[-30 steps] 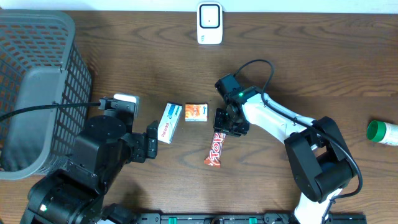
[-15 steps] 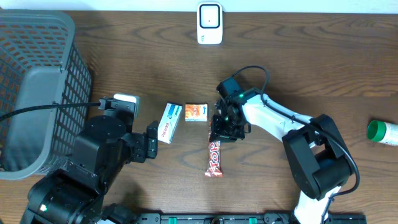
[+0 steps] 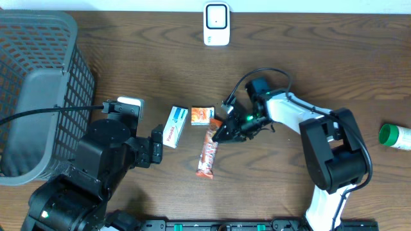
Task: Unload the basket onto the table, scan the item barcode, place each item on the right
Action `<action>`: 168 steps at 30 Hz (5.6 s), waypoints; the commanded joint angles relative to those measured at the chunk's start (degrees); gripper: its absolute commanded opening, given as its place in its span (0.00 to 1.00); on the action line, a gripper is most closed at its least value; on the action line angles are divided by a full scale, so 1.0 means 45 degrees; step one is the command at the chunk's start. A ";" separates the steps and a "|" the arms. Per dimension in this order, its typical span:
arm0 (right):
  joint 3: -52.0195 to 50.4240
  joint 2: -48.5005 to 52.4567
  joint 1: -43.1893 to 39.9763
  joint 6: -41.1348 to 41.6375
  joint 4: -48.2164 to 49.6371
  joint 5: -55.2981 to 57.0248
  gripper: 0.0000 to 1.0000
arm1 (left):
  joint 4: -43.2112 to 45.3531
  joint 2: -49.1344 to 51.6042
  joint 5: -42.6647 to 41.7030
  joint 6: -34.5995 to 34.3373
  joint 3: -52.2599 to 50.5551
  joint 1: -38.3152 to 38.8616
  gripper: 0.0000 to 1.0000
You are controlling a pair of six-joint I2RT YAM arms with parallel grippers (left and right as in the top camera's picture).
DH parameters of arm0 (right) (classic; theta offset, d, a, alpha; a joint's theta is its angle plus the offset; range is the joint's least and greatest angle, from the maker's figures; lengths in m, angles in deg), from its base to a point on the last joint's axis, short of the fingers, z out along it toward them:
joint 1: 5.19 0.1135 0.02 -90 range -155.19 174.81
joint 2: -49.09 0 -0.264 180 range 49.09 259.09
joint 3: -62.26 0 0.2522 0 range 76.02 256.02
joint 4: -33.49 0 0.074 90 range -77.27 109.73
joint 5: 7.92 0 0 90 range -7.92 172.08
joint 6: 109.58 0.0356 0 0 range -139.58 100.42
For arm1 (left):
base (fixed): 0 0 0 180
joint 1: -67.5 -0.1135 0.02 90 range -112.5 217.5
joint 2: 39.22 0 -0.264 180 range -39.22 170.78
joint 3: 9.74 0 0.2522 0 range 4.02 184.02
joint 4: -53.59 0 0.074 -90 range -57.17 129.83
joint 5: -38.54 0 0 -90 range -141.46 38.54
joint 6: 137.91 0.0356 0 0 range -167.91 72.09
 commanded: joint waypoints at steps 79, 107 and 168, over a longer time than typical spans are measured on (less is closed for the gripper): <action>0.4843 0.5008 0.4303 0.4561 -0.5255 0.9539 0.06 | -0.0029 -0.0053 0.0073 -0.0199 0.0034 0.0039 0.91; 0.4843 0.5003 -0.1311 -1.0977 -1.0661 -0.1787 0.06 | -0.0029 -0.0053 0.0073 -0.0199 0.0034 0.0039 0.91; 0.8820 0.4925 0.0160 -2.2318 -0.7791 -0.6164 0.02 | -0.0024 -0.0053 0.0073 -0.0199 0.0034 0.0039 0.91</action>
